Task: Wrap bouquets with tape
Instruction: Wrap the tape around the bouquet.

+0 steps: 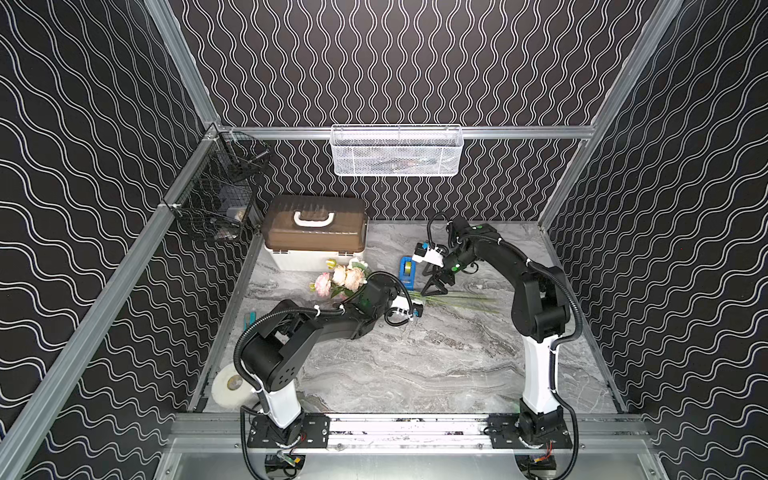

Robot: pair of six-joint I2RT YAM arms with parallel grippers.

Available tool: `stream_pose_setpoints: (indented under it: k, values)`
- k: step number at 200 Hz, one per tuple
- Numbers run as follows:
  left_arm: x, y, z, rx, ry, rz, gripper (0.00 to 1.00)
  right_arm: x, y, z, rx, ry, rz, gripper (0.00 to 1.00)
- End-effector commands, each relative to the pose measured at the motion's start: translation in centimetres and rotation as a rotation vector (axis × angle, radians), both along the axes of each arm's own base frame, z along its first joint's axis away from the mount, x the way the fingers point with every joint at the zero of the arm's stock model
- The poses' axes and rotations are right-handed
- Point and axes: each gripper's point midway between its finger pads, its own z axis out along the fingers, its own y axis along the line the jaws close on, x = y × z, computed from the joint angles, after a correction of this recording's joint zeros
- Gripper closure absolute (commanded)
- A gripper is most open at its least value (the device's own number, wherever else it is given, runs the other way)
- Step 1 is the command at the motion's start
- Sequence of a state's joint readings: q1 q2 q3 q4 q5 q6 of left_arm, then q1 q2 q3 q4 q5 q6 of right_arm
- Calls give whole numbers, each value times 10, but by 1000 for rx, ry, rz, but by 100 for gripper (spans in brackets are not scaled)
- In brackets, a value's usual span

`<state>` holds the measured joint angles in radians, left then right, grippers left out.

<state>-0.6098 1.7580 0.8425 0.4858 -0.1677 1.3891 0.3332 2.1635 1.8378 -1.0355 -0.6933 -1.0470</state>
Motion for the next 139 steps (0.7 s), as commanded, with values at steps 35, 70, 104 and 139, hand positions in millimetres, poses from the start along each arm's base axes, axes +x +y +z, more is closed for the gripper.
stream_pose_setpoints:
  k: [35,70,104,139]
  values:
    - [7,-4,15,-3,-63,-7,100,-19,4,-8,2,88,61,1]
    - [7,-4,14,5,-67,-10,100,-24,9,-4,18,84,87,1]
    - [8,-5,16,2,-68,-10,100,-29,11,-15,-24,97,111,4]
    - [6,-6,17,1,-65,-12,100,-25,12,-19,-33,100,124,16]
